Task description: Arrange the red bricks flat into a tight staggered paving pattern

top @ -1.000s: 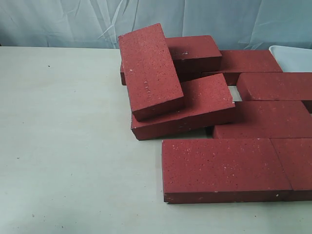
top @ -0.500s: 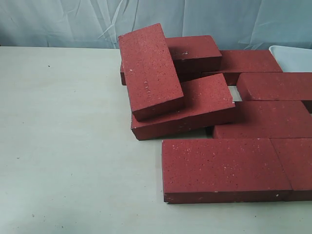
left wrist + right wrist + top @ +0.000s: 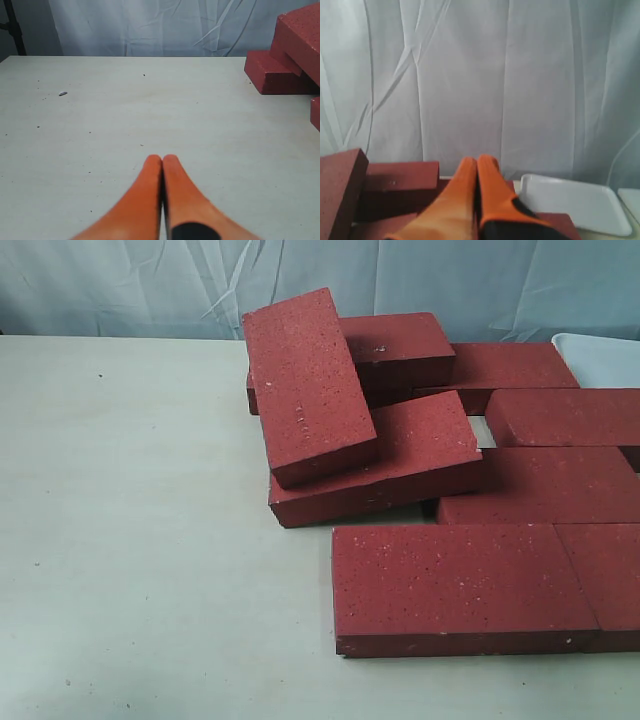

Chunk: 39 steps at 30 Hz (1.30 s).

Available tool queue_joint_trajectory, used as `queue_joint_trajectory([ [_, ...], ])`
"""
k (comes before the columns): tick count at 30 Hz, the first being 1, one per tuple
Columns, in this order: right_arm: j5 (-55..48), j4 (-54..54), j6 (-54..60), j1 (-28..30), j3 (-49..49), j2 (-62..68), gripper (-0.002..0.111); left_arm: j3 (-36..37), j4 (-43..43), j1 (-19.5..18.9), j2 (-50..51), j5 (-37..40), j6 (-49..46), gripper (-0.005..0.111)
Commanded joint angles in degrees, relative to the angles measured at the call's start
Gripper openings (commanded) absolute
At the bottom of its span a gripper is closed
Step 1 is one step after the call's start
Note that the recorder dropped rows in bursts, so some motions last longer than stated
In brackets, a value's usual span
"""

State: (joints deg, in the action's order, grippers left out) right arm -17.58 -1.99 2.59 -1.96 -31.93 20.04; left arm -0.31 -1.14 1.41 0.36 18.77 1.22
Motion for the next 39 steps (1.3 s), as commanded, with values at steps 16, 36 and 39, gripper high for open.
queue_joint_trajectory([
  [16, -19.6, -17.0, 6.2, -0.8, -26.4, 46.3, -0.001, 0.3, 0.0, -0.2, -0.4, -0.8, 0.1, 0.000],
  [36, -14.9, -15.1, 8.2, -18.1, -42.4, 79.8, -0.001, 0.3, 0.0, -0.2, -0.4, -0.8, 0.1, 0.000],
  [39, -13.5, -15.1, 8.2, -19.3, -42.6, 81.6, -0.001, 0.3, 0.0, -0.2, -0.4, -0.8, 0.1, 0.000],
])
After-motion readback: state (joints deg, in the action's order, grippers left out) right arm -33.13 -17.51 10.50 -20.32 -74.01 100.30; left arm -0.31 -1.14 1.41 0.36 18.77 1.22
